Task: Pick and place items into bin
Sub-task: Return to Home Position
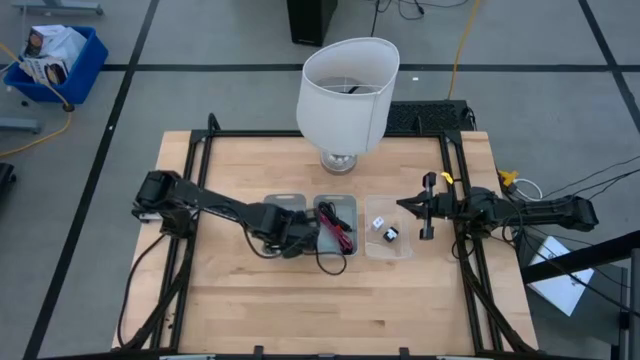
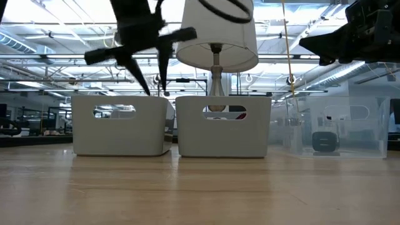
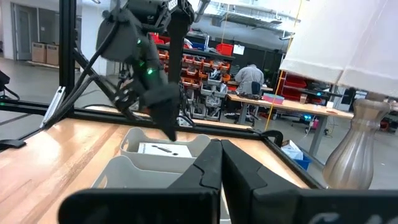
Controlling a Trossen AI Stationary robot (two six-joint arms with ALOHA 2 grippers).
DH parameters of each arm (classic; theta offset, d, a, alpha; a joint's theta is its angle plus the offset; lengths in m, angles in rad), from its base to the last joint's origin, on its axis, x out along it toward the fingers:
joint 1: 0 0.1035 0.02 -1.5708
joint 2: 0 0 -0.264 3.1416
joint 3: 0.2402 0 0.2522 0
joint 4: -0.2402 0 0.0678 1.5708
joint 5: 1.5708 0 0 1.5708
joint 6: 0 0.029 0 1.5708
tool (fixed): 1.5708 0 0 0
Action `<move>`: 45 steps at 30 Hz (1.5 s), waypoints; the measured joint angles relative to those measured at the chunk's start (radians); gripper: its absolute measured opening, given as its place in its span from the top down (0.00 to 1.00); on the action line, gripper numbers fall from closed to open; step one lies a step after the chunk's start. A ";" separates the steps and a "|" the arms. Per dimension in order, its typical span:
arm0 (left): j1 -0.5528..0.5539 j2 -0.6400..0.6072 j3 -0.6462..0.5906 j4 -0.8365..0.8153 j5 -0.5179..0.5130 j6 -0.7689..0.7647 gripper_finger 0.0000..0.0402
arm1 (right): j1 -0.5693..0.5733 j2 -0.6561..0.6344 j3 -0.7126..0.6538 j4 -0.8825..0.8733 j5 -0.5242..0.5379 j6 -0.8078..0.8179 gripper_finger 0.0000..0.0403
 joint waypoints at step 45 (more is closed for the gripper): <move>0.062 -1.497 -1.139 1.152 0.148 -0.998 1.00 | -0.225 -0.029 0.000 -0.005 -0.405 0.203 1.00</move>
